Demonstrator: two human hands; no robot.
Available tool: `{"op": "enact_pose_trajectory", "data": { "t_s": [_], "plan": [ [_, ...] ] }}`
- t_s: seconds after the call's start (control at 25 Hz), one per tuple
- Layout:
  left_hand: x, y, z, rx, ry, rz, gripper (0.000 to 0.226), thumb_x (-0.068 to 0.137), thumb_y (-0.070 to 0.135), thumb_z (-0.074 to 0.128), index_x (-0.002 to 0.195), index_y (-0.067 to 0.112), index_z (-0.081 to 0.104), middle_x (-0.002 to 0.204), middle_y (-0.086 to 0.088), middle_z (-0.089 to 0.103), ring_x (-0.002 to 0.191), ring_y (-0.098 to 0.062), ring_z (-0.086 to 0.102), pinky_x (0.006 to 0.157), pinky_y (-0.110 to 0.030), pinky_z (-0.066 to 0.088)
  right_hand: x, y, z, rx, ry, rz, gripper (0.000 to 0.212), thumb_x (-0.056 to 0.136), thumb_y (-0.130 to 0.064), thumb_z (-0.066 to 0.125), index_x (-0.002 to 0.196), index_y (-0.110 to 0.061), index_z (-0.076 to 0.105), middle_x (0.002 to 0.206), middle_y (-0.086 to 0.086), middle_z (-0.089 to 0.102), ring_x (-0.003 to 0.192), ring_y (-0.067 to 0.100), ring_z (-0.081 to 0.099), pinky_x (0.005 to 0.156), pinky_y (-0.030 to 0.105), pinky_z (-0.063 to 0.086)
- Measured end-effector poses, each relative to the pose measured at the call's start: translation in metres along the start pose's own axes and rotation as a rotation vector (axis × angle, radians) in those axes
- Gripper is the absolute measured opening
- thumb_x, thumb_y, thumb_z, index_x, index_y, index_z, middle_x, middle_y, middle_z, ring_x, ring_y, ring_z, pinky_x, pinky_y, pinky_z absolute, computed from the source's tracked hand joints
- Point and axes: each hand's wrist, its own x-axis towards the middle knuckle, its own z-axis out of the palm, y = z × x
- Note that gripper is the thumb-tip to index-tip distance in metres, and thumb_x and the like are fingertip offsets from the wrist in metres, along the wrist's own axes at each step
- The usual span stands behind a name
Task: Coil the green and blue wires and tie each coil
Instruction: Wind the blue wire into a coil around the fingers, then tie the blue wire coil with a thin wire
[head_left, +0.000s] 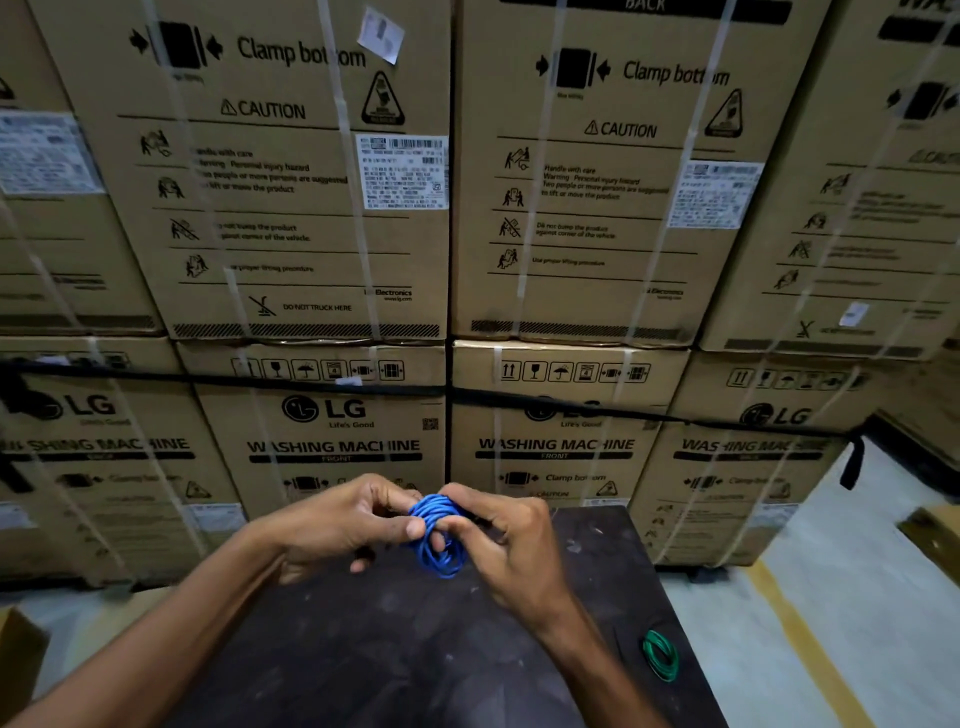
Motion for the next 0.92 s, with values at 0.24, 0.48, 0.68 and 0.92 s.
{"op": "enact_pose_trajectory", "data": {
  "t_s": [0.24,0.48,0.68,0.92],
  "plan": [
    [0.02,-0.009,0.024,-0.113,0.208,0.044,0.039,0.096,0.041,0.066,0.091,0.004,0.074,0.079,-0.002,0.05,0.056,-0.002,0.03,0.049,-0.019,0.021,0.003,0.021,-0.012,0.238,-0.016,0.256,0.022,0.09,-0.006,0.071,0.111,-0.012,0.077,0.102,-0.013,0.078,0.096,0.0,0.07,0.085,0.022,0.056],
    [0.038,-0.01,0.037,-0.151,0.234,0.055,0.05,0.091,0.052,0.062,0.091,0.003,0.064,0.074,-0.006,0.049,0.061,-0.007,0.029,0.052,-0.025,0.018,0.004,0.034,-0.018,0.183,0.029,0.253,0.03,0.09,0.003,0.066,0.111,-0.016,0.076,0.101,-0.021,0.075,0.099,-0.009,0.067,0.09,0.014,0.051],
    [0.06,-0.007,0.048,-0.044,0.279,0.023,0.044,0.096,0.051,0.051,0.087,0.009,0.061,0.06,0.009,0.041,0.052,-0.005,0.025,0.045,-0.019,0.018,-0.004,0.056,-0.009,0.043,0.17,0.212,0.022,0.093,-0.006,0.059,0.102,-0.02,0.073,0.09,-0.004,0.074,0.082,0.011,0.069,0.075,0.041,0.057],
    [0.086,-0.023,0.064,-0.084,0.322,0.02,0.041,0.097,0.052,0.048,0.081,0.017,0.061,0.063,0.001,0.04,0.052,-0.006,0.023,0.047,-0.025,0.016,-0.015,0.084,-0.025,0.192,0.136,0.368,0.027,0.092,-0.005,0.067,0.11,-0.024,0.076,0.101,-0.019,0.076,0.098,-0.001,0.071,0.089,0.024,0.056]
  ]
}}
